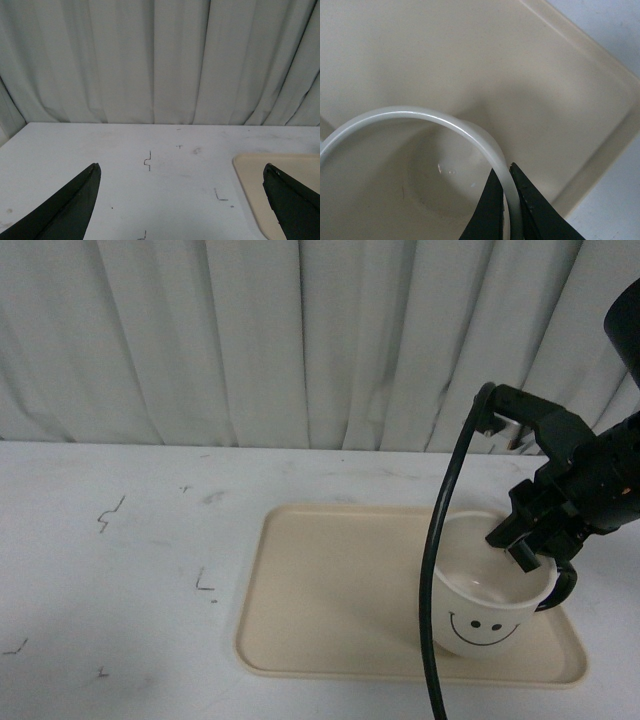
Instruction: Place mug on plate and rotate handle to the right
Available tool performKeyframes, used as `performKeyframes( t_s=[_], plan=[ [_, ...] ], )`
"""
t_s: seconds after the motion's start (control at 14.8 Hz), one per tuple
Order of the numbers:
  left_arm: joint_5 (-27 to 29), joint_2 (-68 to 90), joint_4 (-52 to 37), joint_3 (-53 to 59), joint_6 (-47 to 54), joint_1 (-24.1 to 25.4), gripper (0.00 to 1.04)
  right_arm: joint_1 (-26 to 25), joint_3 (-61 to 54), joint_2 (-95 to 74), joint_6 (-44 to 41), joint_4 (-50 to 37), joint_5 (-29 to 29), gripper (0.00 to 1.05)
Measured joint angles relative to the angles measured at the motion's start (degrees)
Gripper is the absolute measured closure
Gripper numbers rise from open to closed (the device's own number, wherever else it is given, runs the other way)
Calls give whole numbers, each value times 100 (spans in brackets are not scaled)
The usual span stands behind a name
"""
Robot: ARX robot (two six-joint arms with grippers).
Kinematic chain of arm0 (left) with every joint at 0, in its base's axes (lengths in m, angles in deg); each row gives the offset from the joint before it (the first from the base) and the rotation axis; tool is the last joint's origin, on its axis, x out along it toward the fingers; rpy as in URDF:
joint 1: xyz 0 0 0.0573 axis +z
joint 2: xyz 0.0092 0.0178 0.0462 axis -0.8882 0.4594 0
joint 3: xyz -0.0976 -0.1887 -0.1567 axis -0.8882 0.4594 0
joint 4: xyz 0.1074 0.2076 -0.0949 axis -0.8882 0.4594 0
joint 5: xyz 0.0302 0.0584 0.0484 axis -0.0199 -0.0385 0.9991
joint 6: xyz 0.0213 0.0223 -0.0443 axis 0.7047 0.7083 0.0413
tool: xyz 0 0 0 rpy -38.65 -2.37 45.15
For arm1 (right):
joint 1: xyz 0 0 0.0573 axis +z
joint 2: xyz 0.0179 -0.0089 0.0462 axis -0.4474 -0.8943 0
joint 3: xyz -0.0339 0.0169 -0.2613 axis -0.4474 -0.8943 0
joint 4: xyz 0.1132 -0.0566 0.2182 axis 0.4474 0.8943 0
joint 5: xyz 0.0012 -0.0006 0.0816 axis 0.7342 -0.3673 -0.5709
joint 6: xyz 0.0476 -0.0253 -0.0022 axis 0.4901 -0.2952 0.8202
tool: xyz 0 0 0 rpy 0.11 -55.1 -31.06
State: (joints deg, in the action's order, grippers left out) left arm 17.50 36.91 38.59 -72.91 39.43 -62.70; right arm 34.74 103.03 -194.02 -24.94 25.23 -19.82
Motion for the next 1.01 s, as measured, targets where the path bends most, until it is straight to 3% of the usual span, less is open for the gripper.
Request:
performKeyframes(
  t_s=[0.14,0.61,0.68,0.74,1.01],
  plan=[
    [0,0,0,0,0,0,7,-190,387,-404,-297,33,-57,101],
    [0,0,0,0,0,0,7,-94,957,-804,-313,166,37,101],
    [0,0,0,0,0,0,7,-92,992,-822,-332,181,44,95],
    [0,0,0,0,0,0,7,-66,994,-824,-422,229,-31,78],
    [0,0,0,0,0,0,7,-111,922,-339,-636,205,-673,29]
  ],
)
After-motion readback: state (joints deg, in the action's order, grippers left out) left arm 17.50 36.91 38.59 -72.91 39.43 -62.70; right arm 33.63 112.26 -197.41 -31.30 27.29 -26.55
